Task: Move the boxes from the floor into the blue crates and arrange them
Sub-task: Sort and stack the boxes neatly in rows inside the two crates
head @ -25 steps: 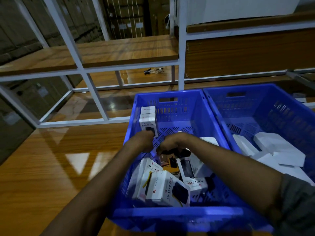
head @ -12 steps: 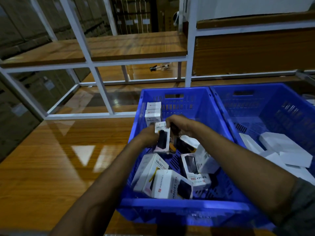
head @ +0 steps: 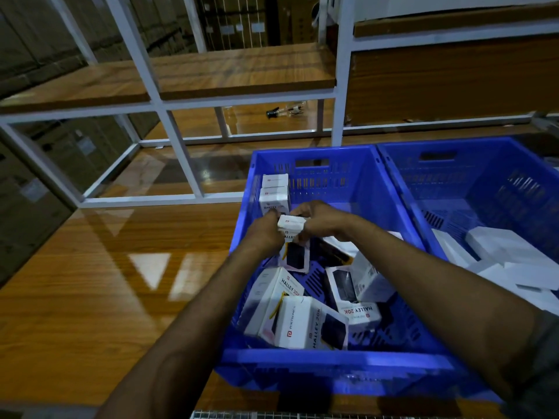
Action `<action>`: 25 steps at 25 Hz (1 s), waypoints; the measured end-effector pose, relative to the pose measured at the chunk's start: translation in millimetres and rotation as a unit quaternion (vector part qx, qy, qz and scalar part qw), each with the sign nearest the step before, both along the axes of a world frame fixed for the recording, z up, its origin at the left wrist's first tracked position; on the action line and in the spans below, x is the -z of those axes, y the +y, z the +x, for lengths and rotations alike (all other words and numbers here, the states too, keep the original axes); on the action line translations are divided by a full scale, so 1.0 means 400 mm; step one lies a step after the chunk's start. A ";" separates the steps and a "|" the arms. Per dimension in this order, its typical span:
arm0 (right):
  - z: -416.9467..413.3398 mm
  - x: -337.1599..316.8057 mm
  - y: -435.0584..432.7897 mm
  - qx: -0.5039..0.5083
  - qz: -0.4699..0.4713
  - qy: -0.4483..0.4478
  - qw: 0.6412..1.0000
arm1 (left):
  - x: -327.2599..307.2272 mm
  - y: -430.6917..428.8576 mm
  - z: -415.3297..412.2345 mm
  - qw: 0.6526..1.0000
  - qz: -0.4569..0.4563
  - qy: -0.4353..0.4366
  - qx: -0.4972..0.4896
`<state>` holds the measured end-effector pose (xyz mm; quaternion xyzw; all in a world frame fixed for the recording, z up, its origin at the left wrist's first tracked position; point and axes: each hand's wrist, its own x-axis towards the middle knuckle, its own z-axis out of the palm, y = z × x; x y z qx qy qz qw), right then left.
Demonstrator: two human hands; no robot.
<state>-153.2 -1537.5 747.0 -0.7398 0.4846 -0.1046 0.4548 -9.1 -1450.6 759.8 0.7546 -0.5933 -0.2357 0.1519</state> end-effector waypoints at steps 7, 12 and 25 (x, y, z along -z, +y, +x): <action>0.061 0.021 -0.020 0.010 -0.133 0.025 0.991 | -0.001 0.019 -0.009 0.989 -0.068 -0.131 0.031; 0.118 0.041 -0.047 0.063 -0.198 -0.015 0.978 | -0.025 -0.005 -0.016 0.988 -0.043 -0.144 0.026; 0.166 0.039 -0.040 0.146 -0.096 0.190 0.966 | -0.008 -0.037 -0.017 0.974 0.039 -0.215 0.056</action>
